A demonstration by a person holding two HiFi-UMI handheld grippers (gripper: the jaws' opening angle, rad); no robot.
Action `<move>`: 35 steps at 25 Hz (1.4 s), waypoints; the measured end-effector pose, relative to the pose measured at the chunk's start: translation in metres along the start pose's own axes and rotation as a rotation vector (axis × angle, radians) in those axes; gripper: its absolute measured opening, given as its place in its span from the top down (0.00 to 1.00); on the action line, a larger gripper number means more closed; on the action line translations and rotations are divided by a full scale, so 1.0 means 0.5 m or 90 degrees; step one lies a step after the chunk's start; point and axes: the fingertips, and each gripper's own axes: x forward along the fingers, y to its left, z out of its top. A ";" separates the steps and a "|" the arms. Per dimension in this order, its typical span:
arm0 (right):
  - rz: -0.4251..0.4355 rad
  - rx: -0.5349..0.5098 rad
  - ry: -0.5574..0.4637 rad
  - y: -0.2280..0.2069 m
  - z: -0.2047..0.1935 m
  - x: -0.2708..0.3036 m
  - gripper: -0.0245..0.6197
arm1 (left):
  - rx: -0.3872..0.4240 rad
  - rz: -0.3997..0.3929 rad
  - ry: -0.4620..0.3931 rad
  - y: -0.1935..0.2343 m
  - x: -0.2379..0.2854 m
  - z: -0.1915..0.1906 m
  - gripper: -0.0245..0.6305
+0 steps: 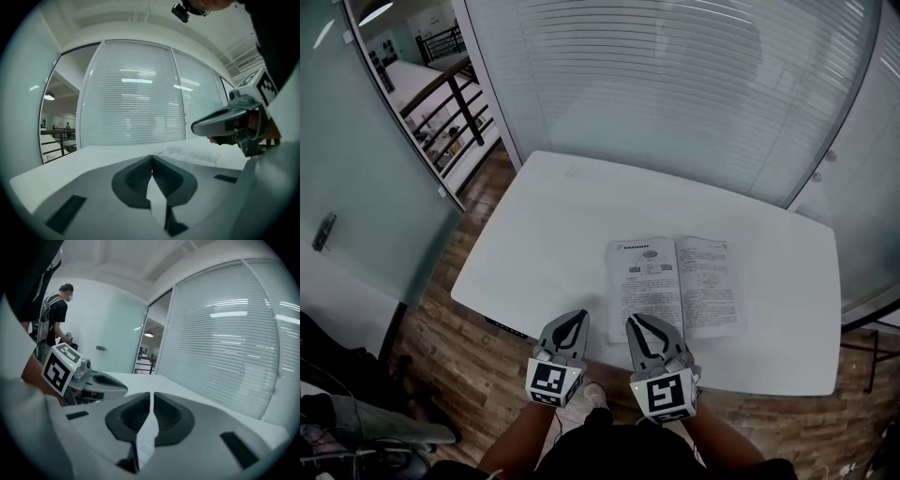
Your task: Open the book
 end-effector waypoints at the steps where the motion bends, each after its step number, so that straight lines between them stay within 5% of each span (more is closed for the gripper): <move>1: -0.008 0.014 -0.009 -0.017 0.008 -0.009 0.93 | -0.003 -0.002 0.000 -0.009 0.002 0.005 0.94; 8: -0.087 0.098 -0.033 -0.126 0.002 -0.073 0.95 | -0.006 -0.046 -0.042 -0.079 0.018 0.077 0.94; 13: -0.137 0.094 -0.017 -0.188 -0.013 -0.125 0.95 | 0.005 -0.086 -0.047 -0.133 0.039 0.094 0.94; 35: -0.196 0.082 -0.019 -0.257 -0.016 -0.218 0.95 | 0.031 -0.128 -0.068 -0.198 0.075 0.139 0.94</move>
